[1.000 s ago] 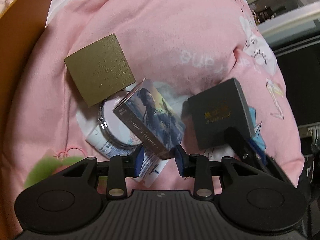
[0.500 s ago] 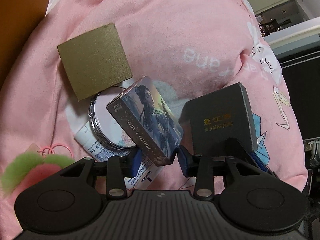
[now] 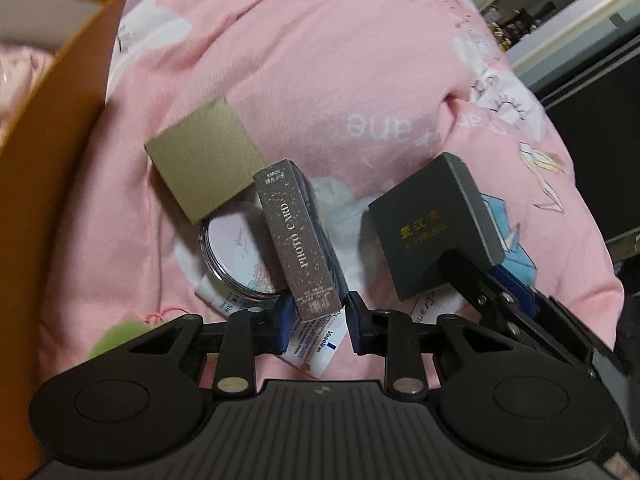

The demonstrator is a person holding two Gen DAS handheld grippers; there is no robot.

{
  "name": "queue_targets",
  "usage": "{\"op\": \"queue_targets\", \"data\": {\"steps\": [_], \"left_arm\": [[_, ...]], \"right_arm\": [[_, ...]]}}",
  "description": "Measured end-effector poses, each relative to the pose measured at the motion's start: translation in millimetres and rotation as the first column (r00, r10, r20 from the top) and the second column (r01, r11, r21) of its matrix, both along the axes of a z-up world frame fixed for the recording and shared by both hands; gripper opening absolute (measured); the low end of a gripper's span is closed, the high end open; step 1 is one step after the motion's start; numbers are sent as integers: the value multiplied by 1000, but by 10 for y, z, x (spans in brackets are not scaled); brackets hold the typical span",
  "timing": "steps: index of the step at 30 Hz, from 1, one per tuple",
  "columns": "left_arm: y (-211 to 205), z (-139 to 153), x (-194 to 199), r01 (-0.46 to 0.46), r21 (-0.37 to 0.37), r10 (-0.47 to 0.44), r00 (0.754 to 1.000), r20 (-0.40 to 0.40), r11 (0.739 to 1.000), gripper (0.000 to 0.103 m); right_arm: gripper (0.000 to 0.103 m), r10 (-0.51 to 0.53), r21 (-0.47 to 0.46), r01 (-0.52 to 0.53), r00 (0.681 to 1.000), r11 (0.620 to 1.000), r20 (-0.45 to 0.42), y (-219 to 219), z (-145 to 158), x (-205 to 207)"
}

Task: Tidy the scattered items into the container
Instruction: 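Grasp the small maroon box with the left gripper while the right holds the gray box, then carry the maroon box and dark gray box over the storage box with both grippers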

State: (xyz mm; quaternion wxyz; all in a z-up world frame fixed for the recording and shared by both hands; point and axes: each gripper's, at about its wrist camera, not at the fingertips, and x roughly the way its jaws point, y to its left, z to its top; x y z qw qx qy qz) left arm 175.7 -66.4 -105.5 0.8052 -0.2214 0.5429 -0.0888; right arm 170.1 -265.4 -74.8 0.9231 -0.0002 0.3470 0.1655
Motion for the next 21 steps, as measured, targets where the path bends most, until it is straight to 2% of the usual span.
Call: {"op": "queue_targets", "data": {"steps": [4, 8, 15, 21], "left_arm": [[24, 169, -107, 39, 57, -42, 998, 54, 998, 29], [57, 332, -220, 85, 160, -101, 991, 91, 983, 29], [258, 507, -561, 142, 275, -172, 981, 88, 951, 28], [319, 543, -731, 185, 336, -216, 975, 57, 924, 27]], "right_arm": [[35, 9, 7, -9, 1000, 1000, 6, 3, 77, -65], [35, 39, 33, -39, 999, 999, 0, 9, 188, -135], [35, 131, 126, -122, 989, 984, -63, 24, 305, -259], [35, 187, 91, -175, 970, 980, -154, 228, 129, -228]]}}
